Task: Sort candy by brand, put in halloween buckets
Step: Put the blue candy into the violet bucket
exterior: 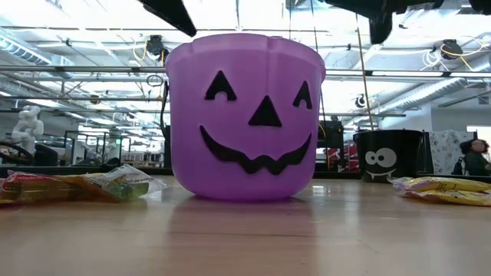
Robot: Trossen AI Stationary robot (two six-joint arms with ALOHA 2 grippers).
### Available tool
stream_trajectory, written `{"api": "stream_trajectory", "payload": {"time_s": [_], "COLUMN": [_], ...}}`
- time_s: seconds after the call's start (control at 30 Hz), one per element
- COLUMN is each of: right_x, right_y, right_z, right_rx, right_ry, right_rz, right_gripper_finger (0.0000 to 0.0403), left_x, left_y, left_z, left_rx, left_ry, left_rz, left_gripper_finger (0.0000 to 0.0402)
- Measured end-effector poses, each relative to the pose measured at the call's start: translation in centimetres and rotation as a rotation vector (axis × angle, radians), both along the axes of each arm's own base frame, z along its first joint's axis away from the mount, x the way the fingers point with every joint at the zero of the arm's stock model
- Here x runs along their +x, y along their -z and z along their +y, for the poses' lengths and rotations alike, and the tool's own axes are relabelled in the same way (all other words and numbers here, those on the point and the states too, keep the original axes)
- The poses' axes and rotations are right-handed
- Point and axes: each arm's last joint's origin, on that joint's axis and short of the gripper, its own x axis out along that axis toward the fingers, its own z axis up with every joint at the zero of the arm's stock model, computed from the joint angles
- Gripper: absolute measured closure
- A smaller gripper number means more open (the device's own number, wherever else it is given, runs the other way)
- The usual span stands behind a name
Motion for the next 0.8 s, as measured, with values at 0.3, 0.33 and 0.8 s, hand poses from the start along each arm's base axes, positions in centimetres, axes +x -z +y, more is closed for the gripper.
{"api": "stream_trajectory", "payload": {"time_s": [0.3, 0.33, 0.8], "right_x": [4.2, 4.8, 8.4], "right_y": [4.1, 4.3, 3.4], "right_z": [1.3, 1.4, 1.4], "right_rx": [-0.116, -0.104, -0.057], "right_ry": [-0.028, -0.028, 0.009], "right_rz": [0.169, 0.184, 0.374], "right_gripper_finger": [0.0399, 0.0399, 0.0324], "left_x": [-1.2, -1.3, -6.1], "left_y": [0.7, 0.7, 2.9], "left_z": [0.5, 0.6, -1.6], "left_rx": [0.020, 0.023, 0.001], "left_ry": [-0.073, -0.079, -0.109], "left_rz": [0.095, 0.109, 0.108], "left_gripper_finger": [0.0259, 0.0259, 0.0259]}}
